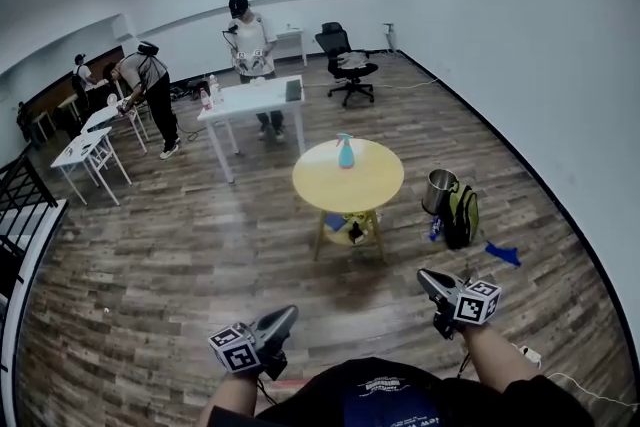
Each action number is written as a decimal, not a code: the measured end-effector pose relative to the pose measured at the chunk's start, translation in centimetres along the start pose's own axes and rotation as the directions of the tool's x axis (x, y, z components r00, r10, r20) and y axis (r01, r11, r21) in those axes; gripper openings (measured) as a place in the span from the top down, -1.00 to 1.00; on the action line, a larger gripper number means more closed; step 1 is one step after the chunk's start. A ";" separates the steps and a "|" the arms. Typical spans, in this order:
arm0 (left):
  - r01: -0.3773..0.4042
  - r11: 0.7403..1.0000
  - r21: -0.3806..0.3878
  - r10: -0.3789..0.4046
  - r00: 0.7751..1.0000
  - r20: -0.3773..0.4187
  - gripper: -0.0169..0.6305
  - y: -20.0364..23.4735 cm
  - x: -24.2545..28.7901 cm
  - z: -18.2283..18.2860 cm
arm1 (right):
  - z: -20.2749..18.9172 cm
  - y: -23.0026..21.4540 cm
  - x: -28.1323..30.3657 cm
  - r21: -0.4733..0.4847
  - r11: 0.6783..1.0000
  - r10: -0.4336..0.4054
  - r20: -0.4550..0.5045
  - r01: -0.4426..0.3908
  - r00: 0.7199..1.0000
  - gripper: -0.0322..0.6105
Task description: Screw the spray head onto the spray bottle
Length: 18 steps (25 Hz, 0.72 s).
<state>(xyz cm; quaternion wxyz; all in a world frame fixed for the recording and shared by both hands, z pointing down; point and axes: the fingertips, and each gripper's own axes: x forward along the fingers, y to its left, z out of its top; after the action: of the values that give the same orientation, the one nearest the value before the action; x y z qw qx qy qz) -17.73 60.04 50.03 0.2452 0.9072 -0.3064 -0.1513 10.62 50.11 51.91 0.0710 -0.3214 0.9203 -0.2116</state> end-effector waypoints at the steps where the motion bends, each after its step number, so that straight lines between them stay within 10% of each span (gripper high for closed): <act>1: -0.001 1.000 -0.004 0.001 1.000 0.001 0.92 1.2 -0.4 0.5 | -0.4 0.2 1.2 -0.001 1.000 -0.001 -0.010 0.001 1.000 0.84; 18: -0.100 0.995 -0.028 0.100 0.995 0.022 0.92 11.1 5.5 4.6 | 2.6 -9.7 13.0 0.056 0.996 0.072 -0.055 -0.069 0.996 0.78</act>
<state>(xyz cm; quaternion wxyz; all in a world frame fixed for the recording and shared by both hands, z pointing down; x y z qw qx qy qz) -20.79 47.28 51.52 0.2609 0.8856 -0.3523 -0.1533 6.60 34.32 53.84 0.0609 -0.2807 0.9266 -0.2426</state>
